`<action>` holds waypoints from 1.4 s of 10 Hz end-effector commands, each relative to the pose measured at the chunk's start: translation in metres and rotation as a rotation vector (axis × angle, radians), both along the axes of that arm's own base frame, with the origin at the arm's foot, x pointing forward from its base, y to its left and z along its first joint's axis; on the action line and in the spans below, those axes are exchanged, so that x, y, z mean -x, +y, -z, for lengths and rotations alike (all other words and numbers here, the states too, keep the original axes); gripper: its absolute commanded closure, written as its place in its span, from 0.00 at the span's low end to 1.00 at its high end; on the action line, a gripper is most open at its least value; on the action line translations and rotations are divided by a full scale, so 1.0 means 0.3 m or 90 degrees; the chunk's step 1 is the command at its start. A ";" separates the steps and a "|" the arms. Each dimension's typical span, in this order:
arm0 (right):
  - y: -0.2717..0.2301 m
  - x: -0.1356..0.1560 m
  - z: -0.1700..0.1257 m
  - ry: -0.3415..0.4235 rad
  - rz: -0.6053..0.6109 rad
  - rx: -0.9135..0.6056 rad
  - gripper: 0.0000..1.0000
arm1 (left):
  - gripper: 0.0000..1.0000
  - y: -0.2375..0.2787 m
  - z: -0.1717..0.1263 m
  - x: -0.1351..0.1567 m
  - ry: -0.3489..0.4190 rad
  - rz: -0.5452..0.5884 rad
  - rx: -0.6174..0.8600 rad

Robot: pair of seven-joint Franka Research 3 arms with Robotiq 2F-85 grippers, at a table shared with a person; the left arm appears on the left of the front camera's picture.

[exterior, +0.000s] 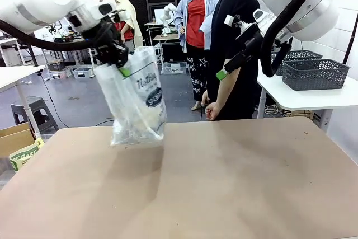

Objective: Transfer purchased items from the store into the shopping bag.
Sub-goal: Move the Reusable shopping bag to the right side of the table.

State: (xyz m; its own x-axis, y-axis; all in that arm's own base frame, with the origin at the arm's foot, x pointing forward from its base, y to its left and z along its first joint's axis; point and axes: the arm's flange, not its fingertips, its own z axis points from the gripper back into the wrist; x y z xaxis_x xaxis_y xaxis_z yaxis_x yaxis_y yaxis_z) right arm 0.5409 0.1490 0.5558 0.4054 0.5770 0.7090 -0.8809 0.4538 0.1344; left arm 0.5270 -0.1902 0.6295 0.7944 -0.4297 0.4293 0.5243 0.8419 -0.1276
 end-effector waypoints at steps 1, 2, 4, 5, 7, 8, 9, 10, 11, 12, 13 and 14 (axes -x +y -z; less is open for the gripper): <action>0.004 -0.002 -0.014 0.014 0.009 -0.005 0.00 | 1.00 0.141 -0.034 0.055 -0.045 -0.017 -0.022; 0.004 -0.002 -0.014 0.014 0.009 -0.005 0.00 | 1.00 0.214 -0.037 0.086 -0.056 -0.020 -0.025; 0.004 -0.002 -0.014 0.014 0.009 -0.005 0.00 | 1.00 0.397 -0.038 0.119 -0.116 -0.052 -0.026; 0.004 -0.002 -0.014 0.014 0.009 -0.005 0.00 | 1.00 0.473 -0.036 0.134 -0.141 -0.056 -0.023; 0.004 -0.002 -0.014 0.014 0.009 -0.005 0.00 | 1.00 0.632 -0.013 0.104 -0.178 -0.065 -0.018; 0.004 -0.002 -0.014 0.014 0.009 -0.005 0.00 | 1.00 0.689 0.014 0.104 -0.176 -0.056 -0.008; 0.004 -0.002 -0.014 0.014 0.009 -0.005 0.00 | 1.00 0.729 0.039 0.116 -0.167 -0.055 -0.007; 0.004 -0.002 -0.014 0.014 0.009 -0.005 0.00 | 1.00 0.767 0.065 0.135 -0.165 -0.044 -0.022; 0.004 -0.002 -0.014 0.014 0.009 -0.005 0.00 | 1.00 0.797 0.098 0.144 -0.157 -0.040 -0.037; 0.004 -0.002 -0.014 0.014 0.009 -0.005 0.00 | 1.00 0.819 0.142 0.144 -0.149 -0.036 -0.048; 0.004 -0.002 -0.014 0.014 0.009 -0.005 0.00 | 1.00 0.835 0.181 0.152 -0.130 -0.021 -0.060; 0.004 -0.002 -0.014 0.014 0.009 -0.005 0.00 | 1.00 0.847 0.221 0.162 -0.120 -0.023 -0.067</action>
